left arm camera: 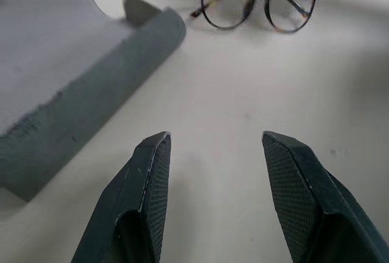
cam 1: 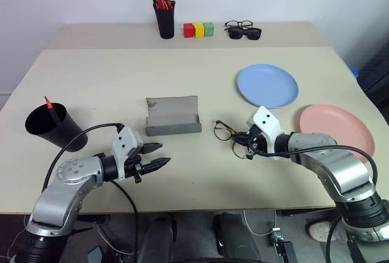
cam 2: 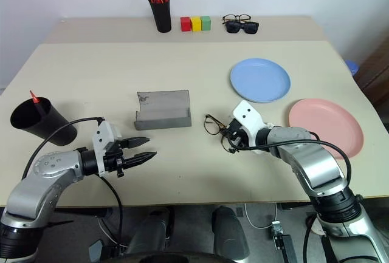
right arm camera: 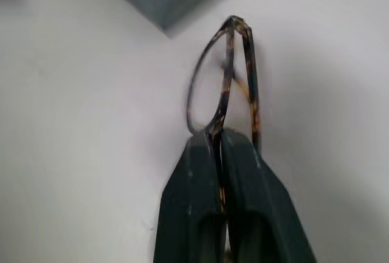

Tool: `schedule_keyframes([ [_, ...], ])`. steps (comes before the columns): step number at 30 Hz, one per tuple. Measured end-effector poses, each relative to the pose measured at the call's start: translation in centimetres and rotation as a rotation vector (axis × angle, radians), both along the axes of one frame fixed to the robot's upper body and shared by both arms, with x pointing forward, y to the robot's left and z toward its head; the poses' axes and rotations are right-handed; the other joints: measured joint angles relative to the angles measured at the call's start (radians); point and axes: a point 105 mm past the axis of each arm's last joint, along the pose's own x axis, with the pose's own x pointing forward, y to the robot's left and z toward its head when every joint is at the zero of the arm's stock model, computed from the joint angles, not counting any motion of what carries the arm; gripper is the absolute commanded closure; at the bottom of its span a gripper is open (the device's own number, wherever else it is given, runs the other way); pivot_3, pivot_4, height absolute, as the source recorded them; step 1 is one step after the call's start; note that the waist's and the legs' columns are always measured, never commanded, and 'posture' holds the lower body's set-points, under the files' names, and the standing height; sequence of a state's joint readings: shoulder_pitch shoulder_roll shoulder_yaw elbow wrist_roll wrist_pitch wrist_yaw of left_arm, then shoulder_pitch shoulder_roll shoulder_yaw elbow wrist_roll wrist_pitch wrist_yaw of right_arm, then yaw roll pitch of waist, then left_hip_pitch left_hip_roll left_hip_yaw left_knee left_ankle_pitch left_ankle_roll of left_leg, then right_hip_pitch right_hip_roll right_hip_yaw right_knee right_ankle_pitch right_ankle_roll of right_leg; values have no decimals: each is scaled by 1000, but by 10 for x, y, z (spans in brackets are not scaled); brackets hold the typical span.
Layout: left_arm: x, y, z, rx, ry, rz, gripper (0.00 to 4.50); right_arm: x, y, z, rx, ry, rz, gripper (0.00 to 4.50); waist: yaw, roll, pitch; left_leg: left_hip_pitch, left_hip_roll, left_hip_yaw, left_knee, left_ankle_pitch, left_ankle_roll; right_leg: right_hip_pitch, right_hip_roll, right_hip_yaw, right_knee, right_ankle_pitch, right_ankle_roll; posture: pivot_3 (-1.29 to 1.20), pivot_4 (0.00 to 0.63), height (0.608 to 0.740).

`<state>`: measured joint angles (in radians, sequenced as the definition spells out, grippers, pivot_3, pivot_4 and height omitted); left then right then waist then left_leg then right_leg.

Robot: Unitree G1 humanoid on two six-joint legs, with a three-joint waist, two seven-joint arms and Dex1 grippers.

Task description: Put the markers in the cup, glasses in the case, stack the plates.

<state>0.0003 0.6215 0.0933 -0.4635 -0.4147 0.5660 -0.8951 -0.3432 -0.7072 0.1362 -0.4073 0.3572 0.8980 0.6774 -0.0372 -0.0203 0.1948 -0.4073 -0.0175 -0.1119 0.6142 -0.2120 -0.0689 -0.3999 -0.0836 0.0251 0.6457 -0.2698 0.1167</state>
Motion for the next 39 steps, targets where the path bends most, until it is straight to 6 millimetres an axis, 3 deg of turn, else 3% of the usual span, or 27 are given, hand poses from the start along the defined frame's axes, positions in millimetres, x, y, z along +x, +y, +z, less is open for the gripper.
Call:
schedule_keyframes([
  [4,-1,8,-3,-49,10,86,2071,4,3,7,-43,-47,35,4451,-4,1,0,0,0,0,0,0,0,0,0,0,0,0,-1,0,150,740],
  [7,-3,18,-8,-54,16,159,2071,12,16,30,-77,-159,116,4451,-6,1,1,0,0,0,0,0,0,-1,0,0,0,0,-1,0,150,740],
  [9,-6,25,-12,-43,24,194,2071,18,40,53,-53,-240,219,4451,-12,2,1,0,1,1,-1,0,0,-2,1,0,1,0,-1,0,150,740],
  [11,-10,26,-16,-39,29,199,2071,23,76,79,-19,-334,375,4451,-16,2,1,0,2,2,-1,0,0,-3,2,0,1,0,-1,0,150,740],
  [13,-10,25,-15,-39,20,196,2071,26,103,93,-17,-395,502,4451,-9,2,1,0,3,1,-1,0,0,-3,2,0,1,0,-1,0,150,740],
  [15,-10,26,-15,-36,15,203,2071,35,125,90,-15,-385,593,4451,-4,1,0,-1,2,1,-1,0,0,-2,2,0,1,0,-1,0,150,740],
  [19,-11,28,-15,-38,9,221,2071,49,151,53,-22,-252,693,4451,-4,1,1,-1,1,1,-1,0,0,-4,1,0,1,0,-1,0,150,740],
  [23,-20,25,-14,-53,11,228,2071,59,157,36,-65,-223,746,4451,-7,1,1,-1,1,1,-2,0,0,-4,1,0,3,0,-1,0,150,740],
  [29,-27,29,-12,-43,1,267,2071,69,146,19,-120,-194,745,4451,-7,2,1,-1,1,1,-2,0,0,-5,2,0,3,0,-1,0,150,740],
  [32,-27,29,-13,-40,0,273,2071,71,145,25,-122,-205,758,4451,-7,2,1,-1,1,1,-2,0,0,-5,2,0,3,0,-1,0,150,740],
  [39,-23,28,-8,-41,-10,270,2071,77,149,67,-73,-301,760,4451,-9,3,2,-1,2,1,-3,0,0,-5,2,0,4,0,-1,0,150,740],
])
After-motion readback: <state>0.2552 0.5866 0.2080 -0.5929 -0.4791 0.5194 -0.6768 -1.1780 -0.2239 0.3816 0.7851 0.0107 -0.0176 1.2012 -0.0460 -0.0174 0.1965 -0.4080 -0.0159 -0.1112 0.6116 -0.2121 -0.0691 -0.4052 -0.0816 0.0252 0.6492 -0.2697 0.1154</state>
